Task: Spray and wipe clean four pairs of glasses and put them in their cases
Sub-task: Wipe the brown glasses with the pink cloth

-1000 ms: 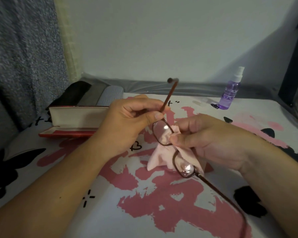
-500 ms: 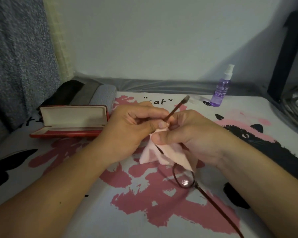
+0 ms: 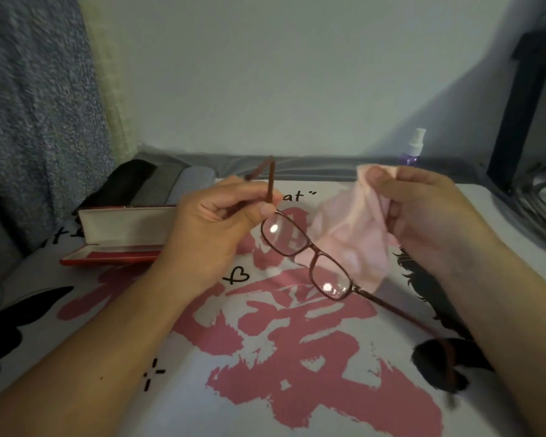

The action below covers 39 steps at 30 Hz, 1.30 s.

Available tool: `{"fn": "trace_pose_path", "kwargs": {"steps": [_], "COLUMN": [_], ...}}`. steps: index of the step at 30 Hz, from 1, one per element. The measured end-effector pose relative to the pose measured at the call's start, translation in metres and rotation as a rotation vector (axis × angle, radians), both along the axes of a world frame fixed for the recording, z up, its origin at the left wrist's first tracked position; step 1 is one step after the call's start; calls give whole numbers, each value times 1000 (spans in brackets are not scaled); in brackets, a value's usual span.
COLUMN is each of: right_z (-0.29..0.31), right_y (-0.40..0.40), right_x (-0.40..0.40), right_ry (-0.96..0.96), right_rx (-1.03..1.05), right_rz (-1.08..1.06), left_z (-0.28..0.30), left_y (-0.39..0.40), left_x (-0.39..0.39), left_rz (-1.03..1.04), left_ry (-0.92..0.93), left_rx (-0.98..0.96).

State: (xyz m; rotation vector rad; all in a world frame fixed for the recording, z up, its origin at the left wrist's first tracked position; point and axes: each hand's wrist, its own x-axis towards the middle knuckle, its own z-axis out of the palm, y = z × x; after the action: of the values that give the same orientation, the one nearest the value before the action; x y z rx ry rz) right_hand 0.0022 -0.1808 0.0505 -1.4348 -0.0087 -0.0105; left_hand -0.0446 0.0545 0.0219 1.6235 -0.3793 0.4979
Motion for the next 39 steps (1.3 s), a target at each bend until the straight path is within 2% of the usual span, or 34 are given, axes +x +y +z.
{"fn": "trace_pose_path", "kwargs": {"steps": [3,6,8,10,11,14,20,26,29,35,39], "right_z": [-3,1,6,6,4,-3,-4,-11,-13,-6,-4], "right_y": [-8,-4,2,8,10,13,17,19,19,16,11], "right_x": [7,2,-5,-11,-14,-19,-21,-17,-18,-24,-23], "right_ry": [-42,-116,-114,-48,-13,47,31,-18,2,59,75], "right_rx": [-141,-153,-72,42,37,-183,-215,-469,-529,-451,-336], "right_rz": [-93,-89,27,229,334,532,497,531,593,719,687], "left_z": [0,-1,-1,-1,-1,-1,-1,-3,-4,-2,-3], "left_y": [-2,-3,-2,-1,0,6,8,4,4,3,2], "left_x": [1,0,0,2,3,6,6,5,4,2,2], "left_rz": [6,13,34,86,122,214,280,299,267,230,200], "left_ry": [-16,-41,-47,-65,-79,-115,-198,-199,-194,-170,-162], "left_rx": [8,35,21,4,3,3,62,64,77,92,108]}}
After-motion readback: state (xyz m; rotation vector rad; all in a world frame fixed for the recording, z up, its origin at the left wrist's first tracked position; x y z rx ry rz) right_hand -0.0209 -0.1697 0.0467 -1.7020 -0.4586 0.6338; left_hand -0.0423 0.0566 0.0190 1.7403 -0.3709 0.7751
